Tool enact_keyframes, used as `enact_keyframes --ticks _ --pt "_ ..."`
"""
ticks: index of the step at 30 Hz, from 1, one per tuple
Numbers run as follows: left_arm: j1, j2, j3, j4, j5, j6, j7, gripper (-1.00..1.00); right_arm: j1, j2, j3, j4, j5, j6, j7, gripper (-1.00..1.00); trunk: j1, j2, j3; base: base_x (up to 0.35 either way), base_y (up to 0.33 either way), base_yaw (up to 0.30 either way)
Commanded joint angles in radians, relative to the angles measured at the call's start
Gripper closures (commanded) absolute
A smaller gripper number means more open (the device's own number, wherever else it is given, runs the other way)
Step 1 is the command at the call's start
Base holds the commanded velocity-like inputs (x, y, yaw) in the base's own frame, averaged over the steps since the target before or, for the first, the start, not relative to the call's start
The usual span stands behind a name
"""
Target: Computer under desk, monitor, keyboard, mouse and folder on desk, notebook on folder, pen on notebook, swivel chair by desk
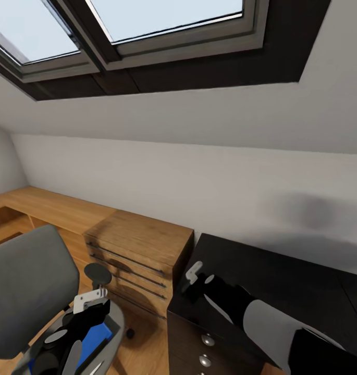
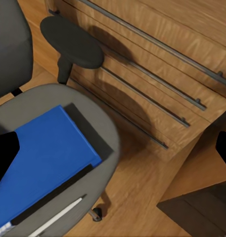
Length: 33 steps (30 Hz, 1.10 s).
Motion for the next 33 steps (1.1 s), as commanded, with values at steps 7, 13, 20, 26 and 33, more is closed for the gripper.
enact_keyframes --ticks 7,13,20,26,33 --pt "-0.001 -0.001 0.026 -0.001 0.012 0.004 0.007 -1.00 -0.002 0.034 0.004 0.036 -0.002 0.008 -0.002 1.00 0.027 -0.051 -0.024 0.000 0.000 0.000" --pt "-0.001 -0.001 0.028 -0.001 0.011 0.004 0.007 -1.00 -0.002 0.034 0.004 0.040 -0.002 0.008 -0.002 1.00 0.050 -0.093 -0.042 0.000 0.000 0.000" --pt "-0.001 -0.001 0.028 -0.001 0.011 0.003 0.008 -1.00 -0.002 0.034 0.004 0.040 -0.002 0.008 -0.002 1.00 0.077 -0.142 -0.064 0.000 0.000 0.000" --pt "-0.001 -0.001 0.028 -0.001 0.011 0.000 0.010 -1.00 -0.002 0.034 0.004 0.040 -0.002 0.007 -0.002 1.00 0.100 -0.184 -0.083 0.000 0.000 0.000" --pt "-0.001 -0.001 0.029 -0.001 0.011 -0.023 0.012 -1.00 -0.002 0.038 0.004 0.041 -0.002 0.006 -0.003 1.00 0.127 -0.233 -0.105 0.000 0.000 0.000"
